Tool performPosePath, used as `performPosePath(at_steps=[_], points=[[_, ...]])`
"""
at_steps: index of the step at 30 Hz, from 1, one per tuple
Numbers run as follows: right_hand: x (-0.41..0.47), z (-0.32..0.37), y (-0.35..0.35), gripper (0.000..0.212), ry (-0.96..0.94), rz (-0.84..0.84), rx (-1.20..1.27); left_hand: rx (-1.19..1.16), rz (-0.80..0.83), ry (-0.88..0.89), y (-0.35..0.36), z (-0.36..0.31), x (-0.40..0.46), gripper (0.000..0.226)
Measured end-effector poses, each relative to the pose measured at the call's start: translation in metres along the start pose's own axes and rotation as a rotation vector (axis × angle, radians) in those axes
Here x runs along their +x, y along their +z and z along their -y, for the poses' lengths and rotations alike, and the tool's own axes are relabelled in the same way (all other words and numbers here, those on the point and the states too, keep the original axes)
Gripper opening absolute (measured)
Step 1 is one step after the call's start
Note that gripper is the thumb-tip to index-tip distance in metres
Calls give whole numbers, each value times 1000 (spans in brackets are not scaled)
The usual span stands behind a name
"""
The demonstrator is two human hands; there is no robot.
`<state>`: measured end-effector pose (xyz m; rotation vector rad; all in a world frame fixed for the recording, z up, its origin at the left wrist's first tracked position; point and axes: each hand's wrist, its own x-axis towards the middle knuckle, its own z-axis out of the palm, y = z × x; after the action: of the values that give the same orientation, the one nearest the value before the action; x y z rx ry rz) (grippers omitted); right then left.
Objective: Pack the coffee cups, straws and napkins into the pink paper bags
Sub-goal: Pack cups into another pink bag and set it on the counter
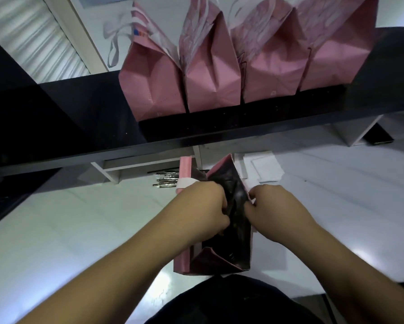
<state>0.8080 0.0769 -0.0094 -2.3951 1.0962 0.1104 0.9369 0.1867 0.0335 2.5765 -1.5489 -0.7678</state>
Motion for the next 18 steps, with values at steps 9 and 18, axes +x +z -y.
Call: performPosePath(at_steps=[9,18], points=[[-1,-3,4,21,-18,-28,-24,-119,-155,7,12,13,7,18],[5,-5,7,27,-63,-57,-28,-209,-451,-124,15,66,-45,38]])
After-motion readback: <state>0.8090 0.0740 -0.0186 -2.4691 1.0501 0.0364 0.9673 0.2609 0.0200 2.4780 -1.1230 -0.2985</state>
